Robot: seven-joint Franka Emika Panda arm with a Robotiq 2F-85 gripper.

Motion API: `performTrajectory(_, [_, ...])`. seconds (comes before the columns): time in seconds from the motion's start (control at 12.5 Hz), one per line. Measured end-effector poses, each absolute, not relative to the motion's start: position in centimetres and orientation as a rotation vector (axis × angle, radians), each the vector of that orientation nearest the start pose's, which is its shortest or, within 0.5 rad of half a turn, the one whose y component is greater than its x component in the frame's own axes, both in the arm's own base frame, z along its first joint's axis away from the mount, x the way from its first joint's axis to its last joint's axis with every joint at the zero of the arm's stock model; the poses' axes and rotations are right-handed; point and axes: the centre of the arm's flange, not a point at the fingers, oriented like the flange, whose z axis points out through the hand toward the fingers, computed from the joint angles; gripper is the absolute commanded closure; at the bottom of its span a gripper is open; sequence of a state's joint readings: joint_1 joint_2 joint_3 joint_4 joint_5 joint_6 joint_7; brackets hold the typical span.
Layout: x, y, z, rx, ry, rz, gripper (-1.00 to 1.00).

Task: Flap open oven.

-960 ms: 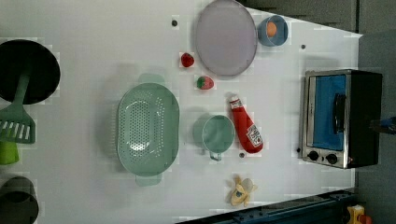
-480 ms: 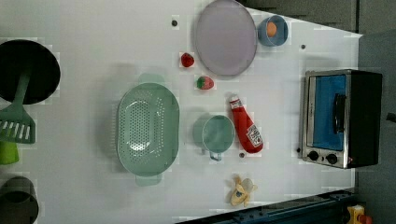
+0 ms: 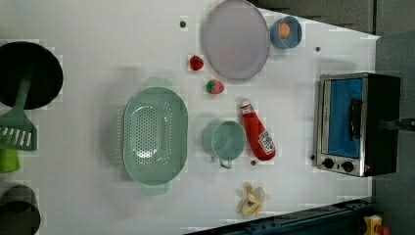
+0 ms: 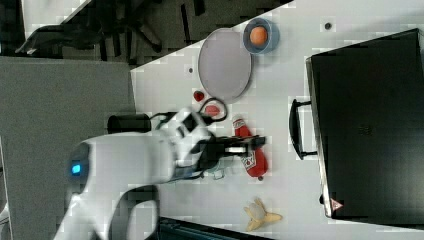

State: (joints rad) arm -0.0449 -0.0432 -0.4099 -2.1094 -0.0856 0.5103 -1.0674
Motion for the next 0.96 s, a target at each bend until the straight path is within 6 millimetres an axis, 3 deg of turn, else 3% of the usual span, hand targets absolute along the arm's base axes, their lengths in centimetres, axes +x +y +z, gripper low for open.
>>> performTrajectory(0.32, [48.5,-25.1,38.0,-3.242,0.112,-0.032,0.65])
performTrajectory(0.64, [48.3,-25.9,33.2,-3.247,0.118,0.087,0.65])
performTrajectory(0.96, [49.4,-26.3,33.8,-3.286,0.100,-0.046,0.65])
